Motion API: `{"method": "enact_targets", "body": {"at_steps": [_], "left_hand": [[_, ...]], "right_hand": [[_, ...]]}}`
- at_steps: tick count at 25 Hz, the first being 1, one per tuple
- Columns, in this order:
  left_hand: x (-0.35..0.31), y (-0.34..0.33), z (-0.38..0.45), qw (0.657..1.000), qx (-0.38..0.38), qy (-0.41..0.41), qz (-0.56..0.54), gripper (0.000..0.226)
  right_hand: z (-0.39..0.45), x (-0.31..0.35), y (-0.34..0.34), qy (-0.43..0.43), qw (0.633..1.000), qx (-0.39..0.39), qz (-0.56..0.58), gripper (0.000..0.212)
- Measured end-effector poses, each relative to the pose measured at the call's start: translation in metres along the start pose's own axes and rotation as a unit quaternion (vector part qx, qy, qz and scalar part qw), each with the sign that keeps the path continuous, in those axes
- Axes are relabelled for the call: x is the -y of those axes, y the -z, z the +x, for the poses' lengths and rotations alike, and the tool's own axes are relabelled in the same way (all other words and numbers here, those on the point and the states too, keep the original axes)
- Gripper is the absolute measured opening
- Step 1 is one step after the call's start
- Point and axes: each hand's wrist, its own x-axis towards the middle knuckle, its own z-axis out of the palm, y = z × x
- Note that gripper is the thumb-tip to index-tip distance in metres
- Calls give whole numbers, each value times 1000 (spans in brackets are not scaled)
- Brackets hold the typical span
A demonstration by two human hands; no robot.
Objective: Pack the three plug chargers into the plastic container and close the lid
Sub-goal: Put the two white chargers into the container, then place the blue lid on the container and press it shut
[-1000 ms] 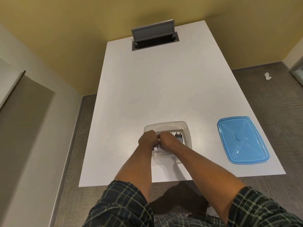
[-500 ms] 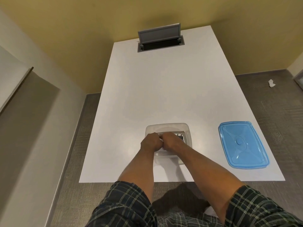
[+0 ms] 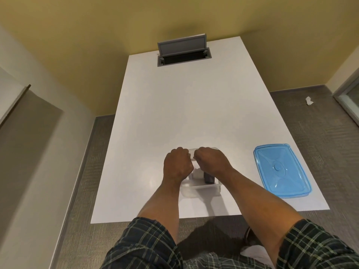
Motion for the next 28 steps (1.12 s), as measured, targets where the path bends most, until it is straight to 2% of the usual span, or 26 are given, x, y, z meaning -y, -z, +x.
{"method": "enact_targets", "body": {"at_steps": [3, 5, 6, 10, 13, 19, 23, 26, 28], "left_hand": [[2, 4, -2, 995, -89, -36, 14, 17], [4, 4, -1, 995, -97, -35, -3, 16], [5, 1, -2, 995, -94, -28, -7, 20], [-1, -2, -5, 999, -46, -4, -26, 61], [-19, -5, 5, 999, -7, -44, -23, 70], [-92, -18, 19, 988, 50, -137, -43, 76], [-137, -30, 27, 972, 94, -216, -13, 78], [-166, -40, 33, 956, 134, -259, 29, 79], [-180, -46, 35, 945, 157, -280, 56, 77]], "right_hand": [[-2, -9, 6, 8, 997, -70, -19, 13], [-5, -14, 7, -22, 994, -103, -31, 9], [-8, -17, 6, -41, 993, -108, -39, 16], [-31, -26, -2, -105, 985, -129, -51, 43], [-51, -41, -2, -166, 975, -142, -37, 47], [-86, -77, 6, -302, 949, -87, -22, 49], [-102, -101, 8, -410, 911, -31, 5, 56], [-118, -118, 10, -452, 892, -9, -6, 58], [-128, -126, 9, -470, 882, 9, -23, 51]]}}
